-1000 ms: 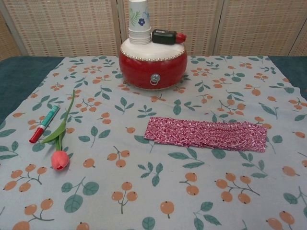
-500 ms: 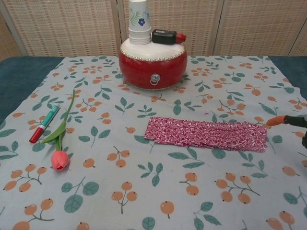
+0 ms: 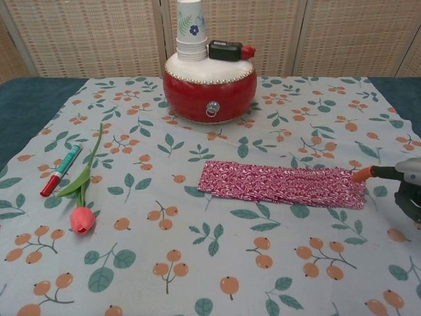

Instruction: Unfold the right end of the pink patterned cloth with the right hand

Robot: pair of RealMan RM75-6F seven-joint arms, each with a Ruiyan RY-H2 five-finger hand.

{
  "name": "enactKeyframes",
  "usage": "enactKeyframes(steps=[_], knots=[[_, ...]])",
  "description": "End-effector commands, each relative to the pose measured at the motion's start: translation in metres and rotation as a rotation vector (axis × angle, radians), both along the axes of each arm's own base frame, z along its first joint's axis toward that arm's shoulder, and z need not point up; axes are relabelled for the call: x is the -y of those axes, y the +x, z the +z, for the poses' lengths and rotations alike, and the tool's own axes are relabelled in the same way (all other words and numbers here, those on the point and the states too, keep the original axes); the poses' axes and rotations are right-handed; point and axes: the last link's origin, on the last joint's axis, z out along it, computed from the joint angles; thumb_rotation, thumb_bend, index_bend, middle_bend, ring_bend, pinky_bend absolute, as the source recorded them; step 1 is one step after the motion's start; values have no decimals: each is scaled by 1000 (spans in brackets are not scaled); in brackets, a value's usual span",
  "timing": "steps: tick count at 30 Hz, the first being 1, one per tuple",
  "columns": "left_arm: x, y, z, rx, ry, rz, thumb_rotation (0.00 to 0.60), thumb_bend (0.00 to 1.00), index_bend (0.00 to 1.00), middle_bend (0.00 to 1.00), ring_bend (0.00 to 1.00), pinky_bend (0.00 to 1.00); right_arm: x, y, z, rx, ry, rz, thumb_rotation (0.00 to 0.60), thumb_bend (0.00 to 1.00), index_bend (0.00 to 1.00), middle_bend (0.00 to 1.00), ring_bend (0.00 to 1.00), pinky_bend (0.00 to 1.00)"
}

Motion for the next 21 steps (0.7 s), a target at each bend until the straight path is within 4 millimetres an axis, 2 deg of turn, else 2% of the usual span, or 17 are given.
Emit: enactKeyframes(steps=[1, 13, 21], knots=[[0, -1, 0, 0, 1, 3, 600, 373, 328, 380, 364, 409, 3, 1, -4, -4, 12, -8, 600, 820, 130, 828, 784, 665], [0, -1, 1, 4, 3, 3, 600, 372, 328, 380, 364, 409, 6, -4, -8, -65, 34, -24, 600, 824, 154, 829, 784, 665], [0, -1, 1, 4, 0, 4, 600, 372, 329, 381, 364, 409, 4, -9, 0, -131, 29, -30, 600, 823, 163, 829, 784, 665]])
